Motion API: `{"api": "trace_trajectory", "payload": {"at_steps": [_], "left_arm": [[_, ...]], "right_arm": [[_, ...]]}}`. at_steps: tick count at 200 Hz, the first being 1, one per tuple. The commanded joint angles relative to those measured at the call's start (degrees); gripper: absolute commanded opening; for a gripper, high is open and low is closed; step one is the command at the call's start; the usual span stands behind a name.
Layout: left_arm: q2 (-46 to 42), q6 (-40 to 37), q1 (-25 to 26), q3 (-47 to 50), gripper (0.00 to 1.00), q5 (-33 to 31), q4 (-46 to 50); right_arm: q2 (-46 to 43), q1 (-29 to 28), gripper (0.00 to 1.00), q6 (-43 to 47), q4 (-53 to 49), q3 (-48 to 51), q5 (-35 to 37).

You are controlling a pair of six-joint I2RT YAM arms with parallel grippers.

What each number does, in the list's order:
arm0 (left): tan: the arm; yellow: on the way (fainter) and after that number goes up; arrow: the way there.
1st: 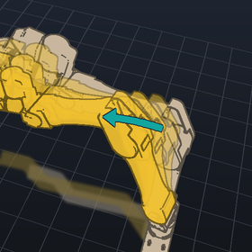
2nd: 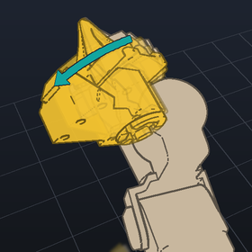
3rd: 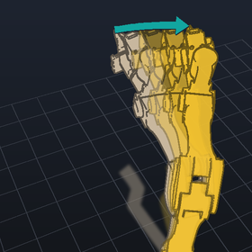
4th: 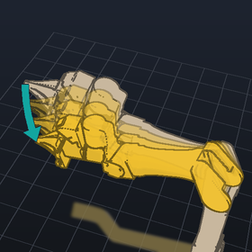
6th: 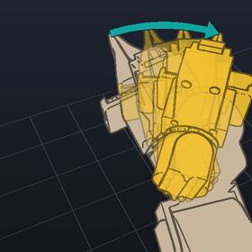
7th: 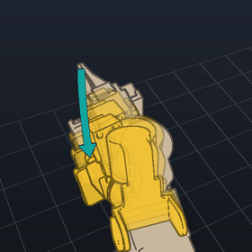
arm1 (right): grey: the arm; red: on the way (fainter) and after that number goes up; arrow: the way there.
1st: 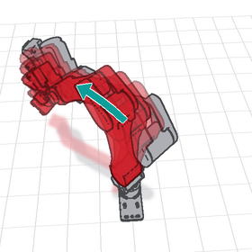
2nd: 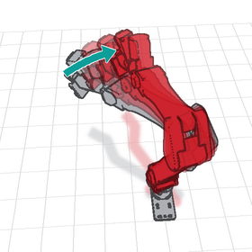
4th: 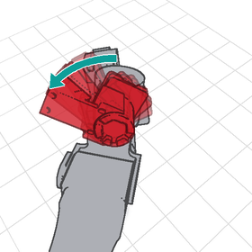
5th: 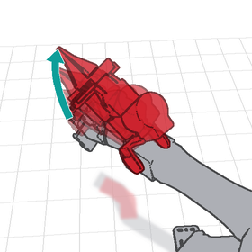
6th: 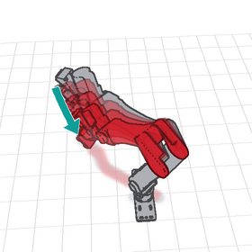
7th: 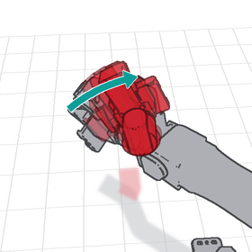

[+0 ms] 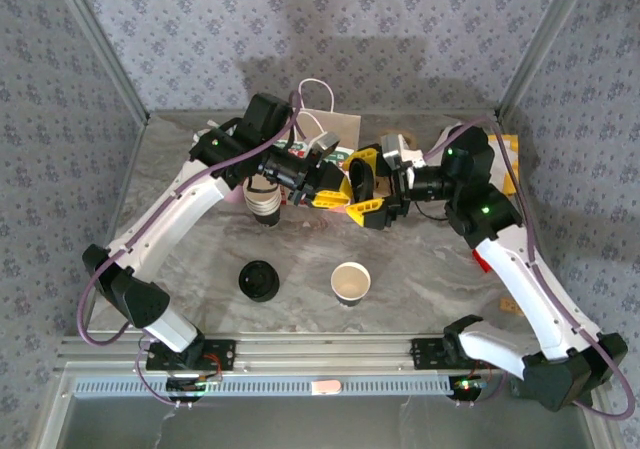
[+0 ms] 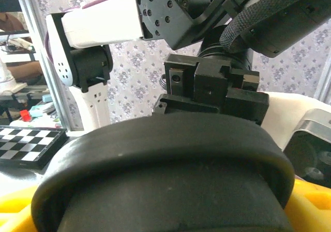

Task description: Pack the takeout coffee

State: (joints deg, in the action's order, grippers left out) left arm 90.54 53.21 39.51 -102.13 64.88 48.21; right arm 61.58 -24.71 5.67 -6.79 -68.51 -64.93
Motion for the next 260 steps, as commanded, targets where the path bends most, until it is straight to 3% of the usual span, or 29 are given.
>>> {"api": "trace_trajectory", "payload": {"at_steps": [1, 62, 107, 147, 215, 260], "left_arm": [[0.8, -0.5, 0.1, -1.5, 0.28, 0.2, 0.5], [-0.9, -3.6, -3.2, -3.4, 0.32, -5.5, 5.8], [-4.5, -4.7, -8.2, -1.4, 0.31, -15.2, 7.2], [-5.0, -6.7, -9.0, -1.8, 0.3, -24.9, 8.8], [-5.7, -10.6, -8.9, -2.7, 0.29, -35.0, 15.4], [-8.8, -13.8, -8.8, -1.5, 0.28, -44.1, 18.7]], "right_arm": [[-1.4, 0.3, 0.83, 2.5, -3.6, -1.1, 2.4], [-3.5, 0.5, 0.83, 5.1, -14.0, -2.5, 11.8], [-4.0, -2.6, 0.78, 0.7, -27.3, -6.2, 27.7], [-5.4, -5.7, 0.77, -6.3, -36.3, -6.3, 38.3], [-7.1, -7.4, 0.75, -16.8, -44.5, -4.0, 46.9], [1.3, -12.4, 0.71, -18.3, -58.0, -7.2, 52.9]]}}
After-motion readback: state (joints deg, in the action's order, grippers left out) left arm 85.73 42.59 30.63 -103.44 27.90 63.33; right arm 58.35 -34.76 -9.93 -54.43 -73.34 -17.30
